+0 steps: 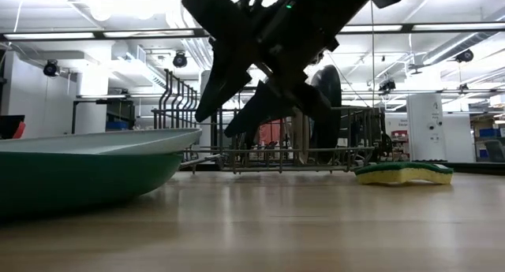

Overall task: Sort dishes
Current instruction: Put the white plate into the dish rack

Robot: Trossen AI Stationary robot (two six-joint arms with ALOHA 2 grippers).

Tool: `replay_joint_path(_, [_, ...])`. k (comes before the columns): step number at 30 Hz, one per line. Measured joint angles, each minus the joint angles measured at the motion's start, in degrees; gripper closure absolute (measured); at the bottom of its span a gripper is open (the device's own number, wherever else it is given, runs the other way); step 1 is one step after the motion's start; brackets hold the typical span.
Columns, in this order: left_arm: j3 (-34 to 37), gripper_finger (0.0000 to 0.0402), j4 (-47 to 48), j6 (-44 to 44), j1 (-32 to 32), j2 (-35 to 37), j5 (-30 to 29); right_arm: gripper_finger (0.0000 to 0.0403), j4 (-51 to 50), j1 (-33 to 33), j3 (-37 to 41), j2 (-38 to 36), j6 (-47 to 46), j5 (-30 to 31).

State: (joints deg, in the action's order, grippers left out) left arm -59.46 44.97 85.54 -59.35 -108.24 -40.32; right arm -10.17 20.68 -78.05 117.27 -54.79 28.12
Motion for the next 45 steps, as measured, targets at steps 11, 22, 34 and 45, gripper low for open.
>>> replay_joint_path(11, [0.1,0.0286,-0.3,-0.9,0.1,-0.2,-2.3,0.0203,0.6,-2.2,0.1,0.2,1.4,-1.6])
replay_joint_path(22, [0.2,0.0286,-0.3,-1.1,0.1,-0.2,-4.4,0.0203,5.3,-2.7,0.2,0.2,3.4,-3.3])
replay_joint_path(34, [1.5,0.0286,-0.8,-1.1,0.2,-0.2,-7.3,0.0204,5.9,-3.4,0.3,0.6,2.9,-7.1])
replay_joint_path(45, [2.4,0.0286,-2.5,-1.1,0.8,-0.3,-8.4,0.0211,13.0,-4.5,0.1,5.6,4.0,-10.5])
